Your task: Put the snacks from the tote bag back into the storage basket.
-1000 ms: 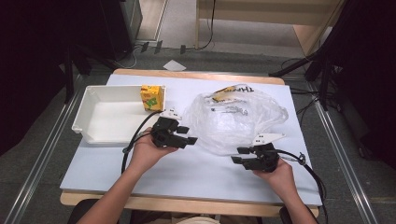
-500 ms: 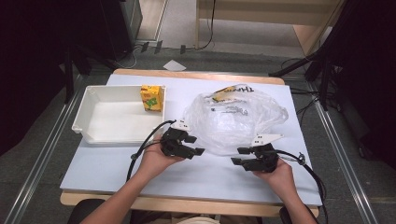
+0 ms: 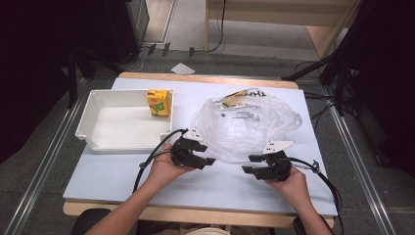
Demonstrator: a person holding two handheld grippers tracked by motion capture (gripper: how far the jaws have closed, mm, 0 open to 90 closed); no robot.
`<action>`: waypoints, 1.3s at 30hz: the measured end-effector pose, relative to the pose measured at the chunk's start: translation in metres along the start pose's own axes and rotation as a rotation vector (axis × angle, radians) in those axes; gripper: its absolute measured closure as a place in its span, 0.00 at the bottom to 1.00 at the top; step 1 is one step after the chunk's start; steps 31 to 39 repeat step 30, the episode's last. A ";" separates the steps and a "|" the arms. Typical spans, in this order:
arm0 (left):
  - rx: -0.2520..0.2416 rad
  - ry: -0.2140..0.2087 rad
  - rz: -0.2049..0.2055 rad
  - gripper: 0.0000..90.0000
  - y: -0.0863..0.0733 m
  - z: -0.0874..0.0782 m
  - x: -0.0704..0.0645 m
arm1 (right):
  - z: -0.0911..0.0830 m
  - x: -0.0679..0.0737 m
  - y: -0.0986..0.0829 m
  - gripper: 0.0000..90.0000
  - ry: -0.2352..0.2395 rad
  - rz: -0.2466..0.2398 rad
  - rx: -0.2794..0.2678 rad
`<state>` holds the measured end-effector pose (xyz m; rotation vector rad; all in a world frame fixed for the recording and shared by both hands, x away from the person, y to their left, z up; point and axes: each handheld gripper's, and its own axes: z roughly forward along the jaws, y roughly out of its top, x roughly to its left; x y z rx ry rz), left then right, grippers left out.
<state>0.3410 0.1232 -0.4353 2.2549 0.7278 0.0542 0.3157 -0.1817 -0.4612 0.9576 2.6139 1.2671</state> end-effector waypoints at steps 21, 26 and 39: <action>0.002 -0.006 -0.014 0.45 -0.002 0.001 0.003 | 0.001 0.000 0.000 0.54 0.002 0.002 0.004; 0.009 -0.005 -0.011 0.44 -0.003 0.001 0.004 | 0.001 0.000 0.000 0.54 0.002 0.002 0.004; 0.010 -0.004 -0.006 0.44 -0.003 0.001 0.004 | 0.001 0.000 0.000 0.54 0.001 -0.002 0.006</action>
